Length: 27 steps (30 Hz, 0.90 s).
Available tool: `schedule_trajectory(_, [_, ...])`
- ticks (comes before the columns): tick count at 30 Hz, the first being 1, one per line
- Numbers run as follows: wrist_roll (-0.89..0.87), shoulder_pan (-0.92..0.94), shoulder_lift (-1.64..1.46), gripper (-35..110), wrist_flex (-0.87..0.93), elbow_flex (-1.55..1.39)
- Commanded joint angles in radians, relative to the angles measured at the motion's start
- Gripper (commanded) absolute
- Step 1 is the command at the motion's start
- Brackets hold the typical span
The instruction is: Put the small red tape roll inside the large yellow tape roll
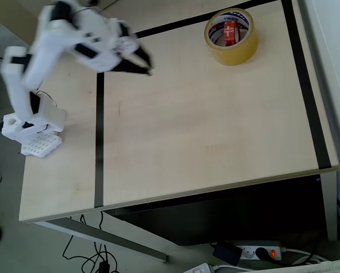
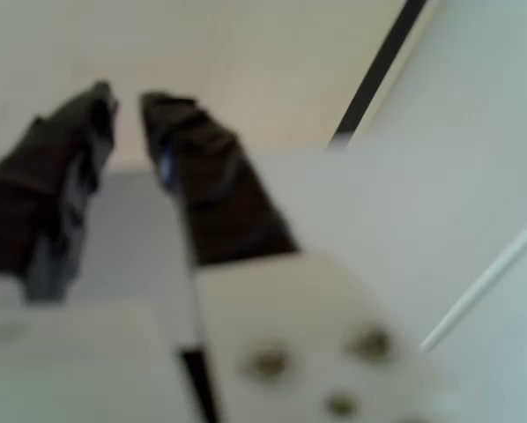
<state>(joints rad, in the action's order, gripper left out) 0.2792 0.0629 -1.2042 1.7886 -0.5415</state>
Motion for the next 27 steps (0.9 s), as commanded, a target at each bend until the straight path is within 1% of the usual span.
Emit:
schedule_trajectory(1, [-0.115,0.061,-0.698,0,-0.114,-0.451])
schedule_trajectory(4, [-0.156,0.058,-1.077,0,-0.407,-1.003])
schedule_trajectory(6, [-0.207,0.080,-1.307,0,-0.549,-1.307])
schedule_trajectory(7, [-0.221,0.098,-1.404,0,-0.597,-1.430])
schedule_trajectory(9, [-0.233,0.127,-1.565,0,-0.623,-1.617])
schedule_trajectory(11, [-0.235,0.149,-1.789,0,-0.686,-1.838])
schedule_trajectory(13, [-0.229,0.123,-1.980,0,-0.680,-2.013])
schedule_trajectory(17, [-0.255,0.031,-2.125,0,-0.583,-2.189])
schedule_trajectory(22, [-0.298,0.044,-2.129,0,-0.545,-2.290])
schedule_trajectory(27, [-0.328,-0.008,-2.129,0,-0.482,-2.372])
